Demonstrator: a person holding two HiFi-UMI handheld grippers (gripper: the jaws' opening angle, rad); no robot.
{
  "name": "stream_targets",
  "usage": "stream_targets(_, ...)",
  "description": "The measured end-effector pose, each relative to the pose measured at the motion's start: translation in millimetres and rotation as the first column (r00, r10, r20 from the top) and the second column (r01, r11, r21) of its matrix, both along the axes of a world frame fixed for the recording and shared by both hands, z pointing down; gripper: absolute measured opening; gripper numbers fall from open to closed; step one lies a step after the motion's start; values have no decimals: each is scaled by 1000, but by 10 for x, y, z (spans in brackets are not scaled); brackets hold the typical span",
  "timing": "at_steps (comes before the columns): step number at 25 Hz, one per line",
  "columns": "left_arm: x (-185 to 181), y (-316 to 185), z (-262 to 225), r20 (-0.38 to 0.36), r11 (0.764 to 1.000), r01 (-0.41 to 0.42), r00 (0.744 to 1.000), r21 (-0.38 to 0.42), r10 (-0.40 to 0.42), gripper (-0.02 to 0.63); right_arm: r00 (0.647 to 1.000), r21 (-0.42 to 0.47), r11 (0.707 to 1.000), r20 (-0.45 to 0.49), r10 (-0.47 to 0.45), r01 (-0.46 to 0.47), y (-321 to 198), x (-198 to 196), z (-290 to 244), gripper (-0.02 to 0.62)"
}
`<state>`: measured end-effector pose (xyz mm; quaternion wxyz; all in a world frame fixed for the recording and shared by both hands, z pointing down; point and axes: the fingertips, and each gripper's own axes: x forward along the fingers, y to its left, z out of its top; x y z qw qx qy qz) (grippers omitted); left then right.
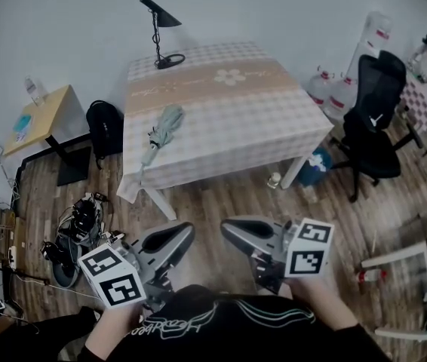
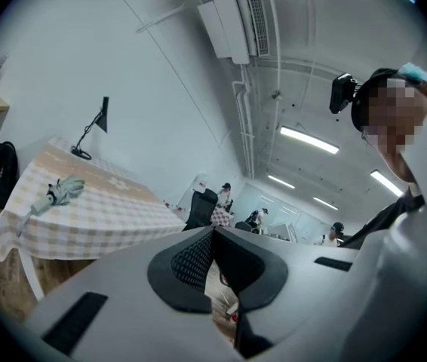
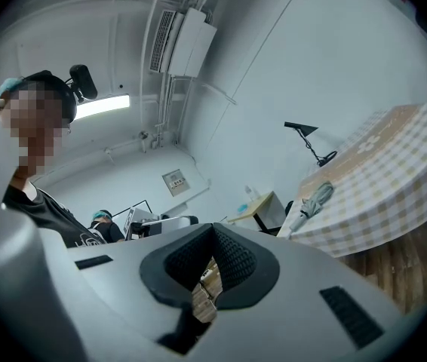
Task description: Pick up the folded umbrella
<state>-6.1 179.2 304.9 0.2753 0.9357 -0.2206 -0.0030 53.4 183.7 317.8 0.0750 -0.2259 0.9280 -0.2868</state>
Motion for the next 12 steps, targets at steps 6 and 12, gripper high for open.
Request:
stream_targets(6, 110, -165, 124, 49, 1000, -14, 999, 0, 14, -2, 1000, -25, 999, -3, 22, -22, -156, 86, 93, 11)
stream_targets(12, 222, -551, 205, 31, 999, -30, 999, -30, 31, -2, 998, -37, 998, -19, 56, -56, -490, 170, 173, 11)
